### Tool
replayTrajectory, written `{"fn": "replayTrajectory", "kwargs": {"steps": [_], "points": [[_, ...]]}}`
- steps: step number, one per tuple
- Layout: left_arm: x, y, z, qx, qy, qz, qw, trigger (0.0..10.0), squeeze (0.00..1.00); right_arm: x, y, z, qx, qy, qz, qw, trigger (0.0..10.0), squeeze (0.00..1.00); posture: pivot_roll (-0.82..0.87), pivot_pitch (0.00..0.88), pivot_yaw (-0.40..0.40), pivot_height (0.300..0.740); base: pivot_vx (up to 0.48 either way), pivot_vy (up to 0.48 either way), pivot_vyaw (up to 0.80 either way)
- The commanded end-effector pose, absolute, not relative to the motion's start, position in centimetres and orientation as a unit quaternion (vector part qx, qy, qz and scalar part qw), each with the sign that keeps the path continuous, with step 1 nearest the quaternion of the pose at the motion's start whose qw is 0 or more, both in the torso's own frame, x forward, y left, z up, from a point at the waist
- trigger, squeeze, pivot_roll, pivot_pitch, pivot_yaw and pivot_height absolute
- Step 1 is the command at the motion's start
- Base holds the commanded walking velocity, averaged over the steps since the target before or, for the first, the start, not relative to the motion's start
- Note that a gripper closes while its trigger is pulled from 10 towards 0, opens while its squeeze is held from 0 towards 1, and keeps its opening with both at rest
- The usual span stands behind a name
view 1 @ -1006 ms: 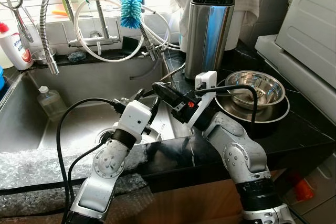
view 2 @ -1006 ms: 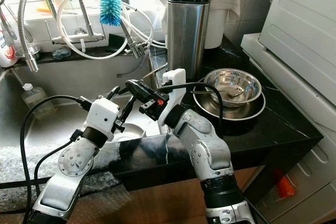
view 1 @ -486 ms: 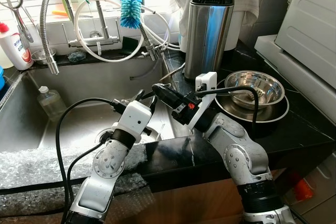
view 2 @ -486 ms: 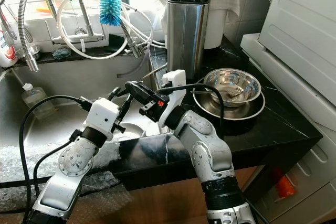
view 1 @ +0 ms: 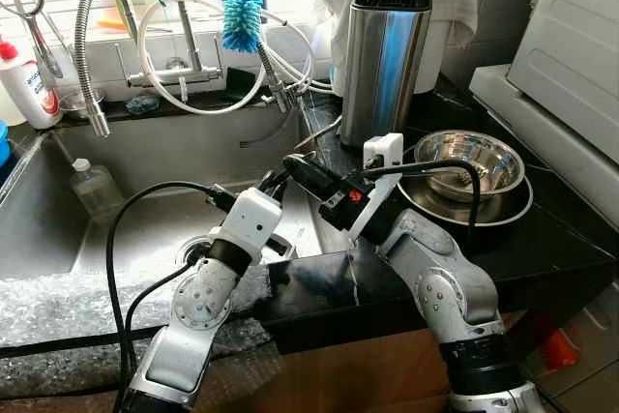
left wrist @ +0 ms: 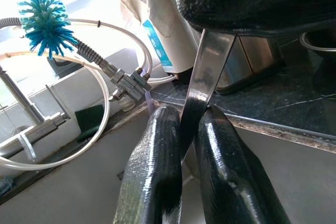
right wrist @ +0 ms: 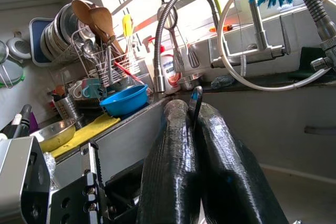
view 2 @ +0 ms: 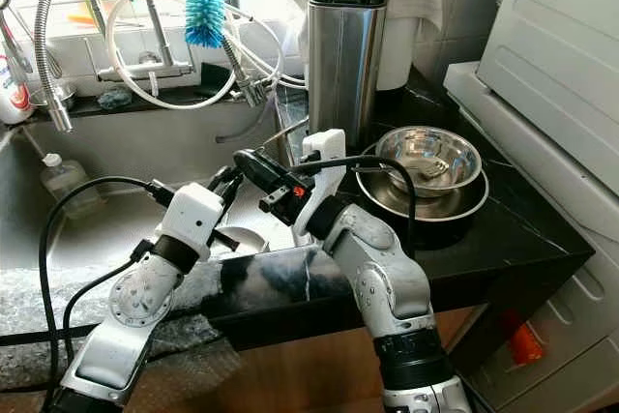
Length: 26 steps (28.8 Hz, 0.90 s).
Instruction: Kitchen organization
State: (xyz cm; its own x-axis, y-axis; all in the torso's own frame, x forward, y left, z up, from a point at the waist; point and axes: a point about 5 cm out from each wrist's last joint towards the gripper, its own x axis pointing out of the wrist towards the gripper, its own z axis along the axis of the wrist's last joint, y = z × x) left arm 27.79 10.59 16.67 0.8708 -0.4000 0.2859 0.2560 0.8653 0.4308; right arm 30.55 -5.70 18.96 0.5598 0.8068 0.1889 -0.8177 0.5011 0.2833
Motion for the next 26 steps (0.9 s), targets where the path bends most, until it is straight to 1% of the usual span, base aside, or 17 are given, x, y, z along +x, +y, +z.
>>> {"fn": "replayTrajectory", "kwargs": {"steps": [1,2,12,13,18,26], "points": [[28.0,10.7,16.4,0.195,-0.178,-0.173,0.949,0.0,0.00,30.2,-5.2,20.2,0.172,-0.039,0.486,0.856,10.0,0.48,-0.03,0.000,0.017,0.740,0.000,0.000,0.00],[28.0,10.7,16.4,0.195,-0.178,-0.173,0.949,0.0,0.00,30.2,-5.2,20.2,0.174,-0.040,0.485,0.856,10.0,1.00,-0.03,0.000,0.017,0.740,0.000,0.000,0.00],[28.1,10.7,16.4,0.195,-0.178,-0.169,0.950,0.0,0.00,30.2,-5.1,20.5,0.173,-0.044,0.486,0.856,10.0,1.00,-0.03,0.000,0.016,0.740,0.000,0.000,0.00],[28.1,10.8,16.5,0.193,-0.178,-0.165,0.951,0.0,0.00,30.1,-5.0,20.5,0.170,-0.046,0.487,0.855,10.0,0.00,-0.03,0.000,0.017,0.740,0.000,0.000,0.00],[28.2,10.9,16.5,0.190,-0.179,-0.159,0.952,0.0,0.00,30.0,-4.9,20.5,0.165,-0.046,0.488,0.856,10.0,0.00,-0.03,0.000,0.017,0.740,0.000,0.000,0.00],[28.8,12.8,16.6,0.135,-0.170,-0.090,0.972,0.0,0.00,29.5,-5.0,20.2,0.144,-0.049,0.467,0.871,10.0,0.00,-0.03,0.000,0.020,0.740,0.000,0.000,0.00]]}}
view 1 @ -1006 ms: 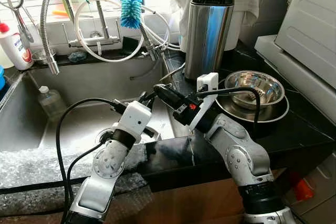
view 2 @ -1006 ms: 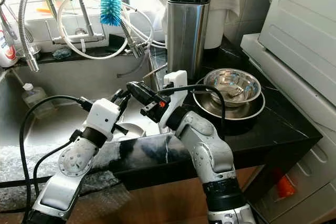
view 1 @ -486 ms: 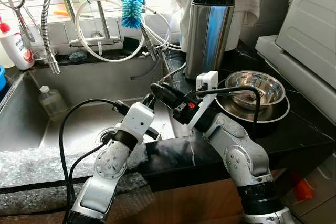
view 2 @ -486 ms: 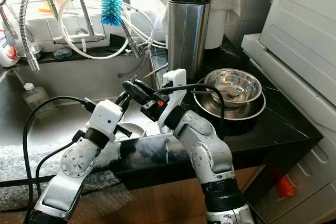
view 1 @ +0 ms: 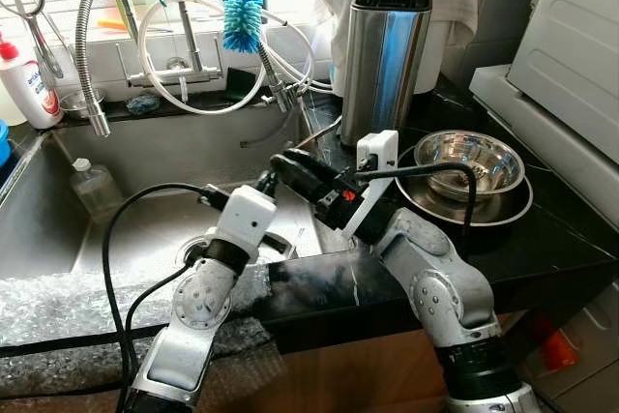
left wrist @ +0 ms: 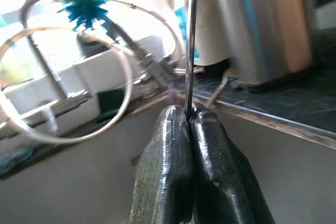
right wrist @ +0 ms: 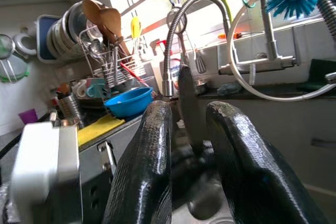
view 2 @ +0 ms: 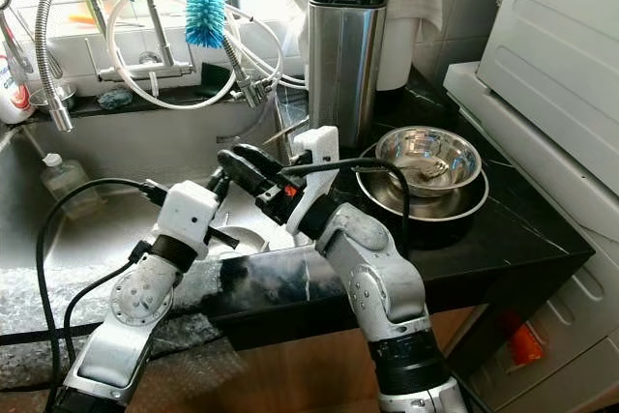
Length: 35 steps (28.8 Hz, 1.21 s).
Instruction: Kitchen organization
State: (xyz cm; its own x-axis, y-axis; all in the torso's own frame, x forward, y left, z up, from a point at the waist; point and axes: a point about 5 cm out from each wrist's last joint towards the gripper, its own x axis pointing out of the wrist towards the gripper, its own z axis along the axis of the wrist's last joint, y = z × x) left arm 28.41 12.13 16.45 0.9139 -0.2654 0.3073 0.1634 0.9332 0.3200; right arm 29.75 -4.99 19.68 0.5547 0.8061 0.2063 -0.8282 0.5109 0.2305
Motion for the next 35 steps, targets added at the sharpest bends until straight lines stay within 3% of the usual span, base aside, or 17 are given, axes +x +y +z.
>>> {"fn": "replayTrajectory", "kwargs": {"steps": [1,8,9,10,11,12,13,16,21,24,35], "points": [[28.8,12.8,16.6,0.135,-0.170,-0.090,0.972,0.0,0.00,29.5,-5.0,20.2,0.144,-0.049,0.467,0.871,10.0,0.00,-0.03,0.000,0.020,0.740,0.000,0.000,0.00],[29.2,14.3,16.5,0.083,-0.164,-0.029,0.983,0.0,0.00,29.0,-5.9,20.8,0.114,-0.077,0.423,0.896,10.0,0.00,-0.05,0.000,0.020,0.740,0.000,0.000,0.00],[29.3,14.8,16.6,0.068,-0.161,-0.008,0.984,0.6,0.00,29.0,-6.3,21.0,0.098,-0.090,0.397,0.908,10.0,0.00,-0.05,0.000,0.024,0.740,0.000,0.000,0.00],[29.4,15.1,16.6,0.057,-0.161,0.003,0.985,2.8,0.00,29.1,-6.7,21.1,0.094,-0.096,0.375,0.917,10.0,0.00,-0.05,0.000,0.023,0.740,0.000,0.000,0.00],[29.4,15.3,16.6,0.050,-0.160,0.009,0.986,3.6,0.00,29.2,-6.9,21.1,0.092,-0.100,0.360,0.923,10.0,0.00,-0.05,0.000,0.023,0.740,0.000,0.000,0.00],[29.4,15.4,16.7,0.044,-0.160,0.014,0.986,3.6,0.00,29.2,-7.1,21.2,0.090,-0.103,0.348,0.928,10.0,0.00,-0.05,0.000,0.023,0.740,0.000,0.000,0.00],[29.6,15.7,16.7,0.032,-0.156,0.024,0.987,10.0,0.00,29.5,-7.9,21.2,0.044,-0.118,0.308,0.943,10.0,0.00,-0.05,0.000,0.025,0.740,0.000,0.000,0.00],[29.7,16.3,16.6,0.017,-0.150,0.036,0.988,10.0,0.00,29.6,-9.6,20.3,-0.003,-0.121,0.229,0.966,10.0,0.00,-0.06,0.000,0.028,0.740,0.000,0.000,0.00],[29.7,16.6,16.1,0.004,-0.141,0.042,0.989,10.0,0.00,28.6,-12.0,19.0,-0.073,-0.142,0.135,0.978,10.0,0.00,-0.07,0.000,0.037,0.740,0.000,0.000,0.00],[29.7,16.5,15.9,0.003,-0.139,0.039,0.990,10.0,0.00,27.9,-12.4,18.3,-0.134,-0.163,0.108,0.972,10.0,0.00,-0.07,0.000,0.038,0.740,0.000,0.000,0.00],[29.4,16.9,15.5,0.003,-0.133,0.041,0.990,10.0,0.00,25.8,-12.4,17.6,-0.166,-0.189,0.062,0.966,10.0,0.00,-0.07,0.000,0.052,0.740,0.000,0.000,0.00]]}}
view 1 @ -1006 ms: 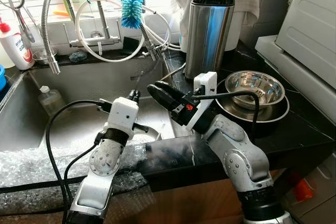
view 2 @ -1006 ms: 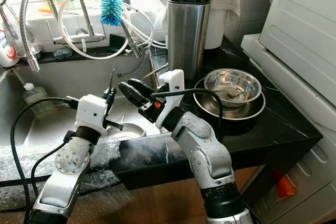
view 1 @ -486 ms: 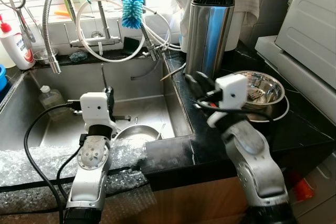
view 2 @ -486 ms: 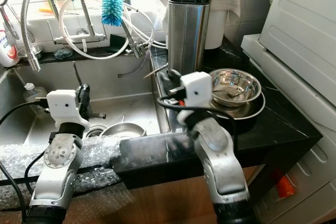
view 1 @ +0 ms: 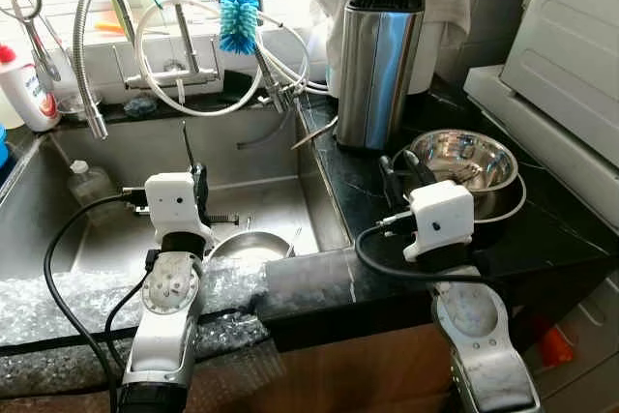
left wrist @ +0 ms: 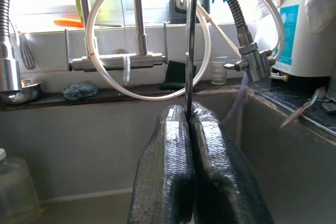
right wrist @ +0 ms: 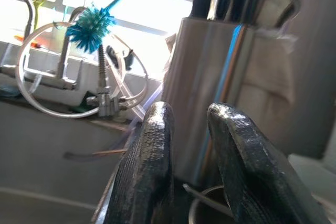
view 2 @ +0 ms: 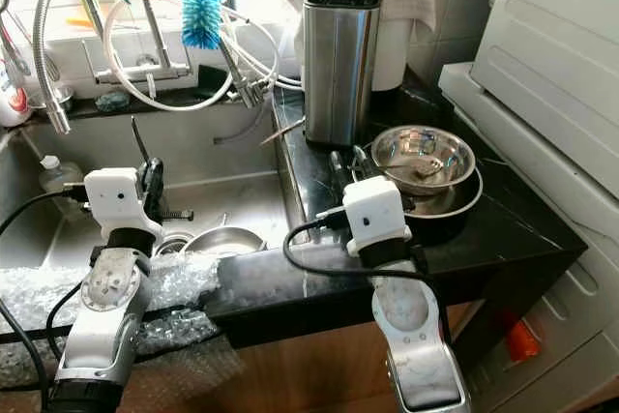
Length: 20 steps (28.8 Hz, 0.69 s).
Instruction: Kitchen organization
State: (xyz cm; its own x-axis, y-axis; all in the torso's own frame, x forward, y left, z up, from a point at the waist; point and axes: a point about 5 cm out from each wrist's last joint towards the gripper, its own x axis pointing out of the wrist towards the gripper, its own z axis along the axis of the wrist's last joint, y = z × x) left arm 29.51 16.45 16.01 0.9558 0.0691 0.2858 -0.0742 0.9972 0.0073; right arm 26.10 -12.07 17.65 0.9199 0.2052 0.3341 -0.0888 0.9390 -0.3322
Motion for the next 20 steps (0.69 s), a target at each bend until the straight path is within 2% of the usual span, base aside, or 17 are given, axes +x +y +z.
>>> {"fn": "replayTrajectory", "kwargs": {"steps": [1,5,9,19,20], "points": [[29.3,16.9,15.5,0.004,-0.133,0.041,0.990,10.0,0.00,25.7,-12.6,17.4,-0.169,-0.186,0.053,0.966,10.0,0.00,-0.07,0.000,0.052,0.740,0.000,0.000,0.00],[29.3,17.0,15.4,0.001,-0.130,0.040,0.991,10.0,0.00,25.6,-13.5,16.4,-0.169,-0.167,0.031,0.971,10.0,0.00,-0.07,0.000,0.062,0.740,0.000,0.000,0.00],[29.5,17.1,15.7,-0.003,-0.131,0.035,0.991,10.0,0.00,25.4,-15.3,15.6,-0.123,-0.137,-0.028,0.982,10.0,0.00,-0.08,0.000,0.080,0.740,0.000,0.000,0.00],[29.9,17.4,15.7,-0.003,-0.128,0.035,0.991,10.0,0.00,25.2,-16.1,14.8,-0.104,-0.120,-0.049,0.986,10.0,0.00,-0.08,0.000,0.089,0.740,0.000,0.000,0.00],[30.0,17.6,15.8,-0.009,-0.127,0.042,0.991,10.0,0.00,25.5,-15.5,14.7,-0.099,-0.119,-0.026,0.988,10.0,0.00,-0.08,0.000,0.092,0.740,0.000,0.000,0.00]]}}
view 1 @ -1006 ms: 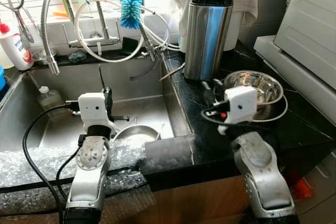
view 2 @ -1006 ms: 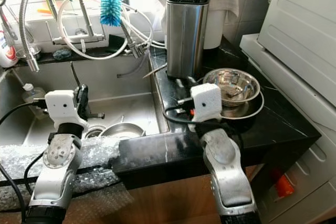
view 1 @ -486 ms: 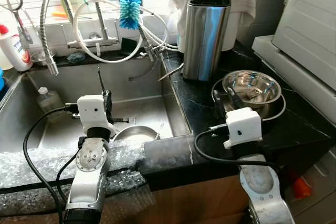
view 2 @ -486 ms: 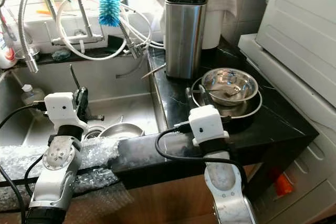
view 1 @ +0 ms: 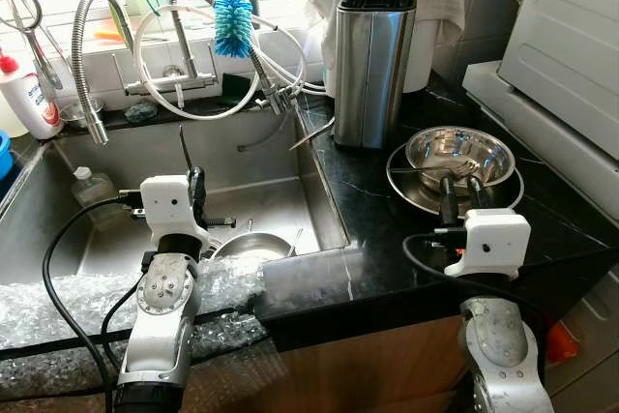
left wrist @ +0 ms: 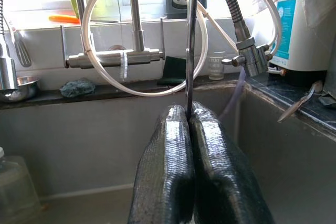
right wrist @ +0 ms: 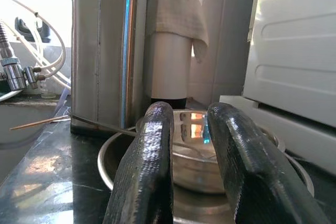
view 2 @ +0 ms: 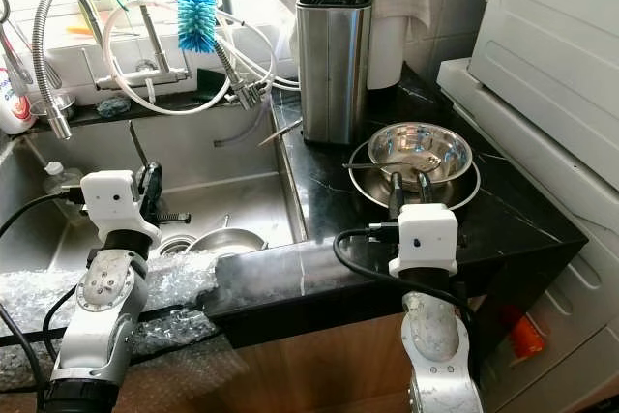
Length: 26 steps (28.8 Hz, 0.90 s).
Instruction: Kitchen organization
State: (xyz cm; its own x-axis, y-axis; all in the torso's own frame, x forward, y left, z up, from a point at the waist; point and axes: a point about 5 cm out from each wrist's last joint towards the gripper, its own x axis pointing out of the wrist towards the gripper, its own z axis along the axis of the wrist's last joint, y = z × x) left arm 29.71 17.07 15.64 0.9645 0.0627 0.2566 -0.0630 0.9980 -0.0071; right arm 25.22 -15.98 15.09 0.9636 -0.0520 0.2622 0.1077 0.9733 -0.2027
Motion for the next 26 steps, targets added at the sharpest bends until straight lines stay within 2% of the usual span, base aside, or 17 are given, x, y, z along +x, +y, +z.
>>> {"fn": "replayTrajectory", "kwargs": {"steps": [1,9,13,17,26], "points": [[30.1,17.7,15.8,-0.014,-0.127,0.046,0.991,10.0,0.00,25.7,-15.2,14.7,-0.093,-0.117,-0.013,0.989,10.0,0.00,-0.08,0.000,0.088,0.740,0.000,0.000,0.00],[30.4,19.3,16.7,-0.015,-0.139,0.068,0.988,10.0,0.00,25.8,-14.2,15.0,-0.091,-0.123,0.026,0.988,10.0,0.00,-0.06,0.000,0.076,0.740,0.000,0.000,0.00],[30.4,21.7,17.1,0.020,-0.143,0.086,0.986,10.0,0.00,25.9,-14.4,14.9,-0.099,-0.123,0.027,0.987,10.0,0.00,-0.07,0.000,0.074,0.740,0.000,0.000,0.00],[30.6,23.0,16.6,0.014,-0.130,0.104,0.986,10.0,0.00,25.9,-14.3,14.8,-0.097,-0.120,0.030,0.988,10.0,0.00,-0.06,0.000,0.073,0.740,0.000,0.000,0.00],[31.5,23.1,13.7,-0.023,-0.058,0.099,0.993,10.0,0.00,25.8,-14.1,14.7,-0.101,-0.117,0.038,0.987,10.0,0.00,-0.08,0.000,0.082,0.740,0.000,0.000,0.00]]}}
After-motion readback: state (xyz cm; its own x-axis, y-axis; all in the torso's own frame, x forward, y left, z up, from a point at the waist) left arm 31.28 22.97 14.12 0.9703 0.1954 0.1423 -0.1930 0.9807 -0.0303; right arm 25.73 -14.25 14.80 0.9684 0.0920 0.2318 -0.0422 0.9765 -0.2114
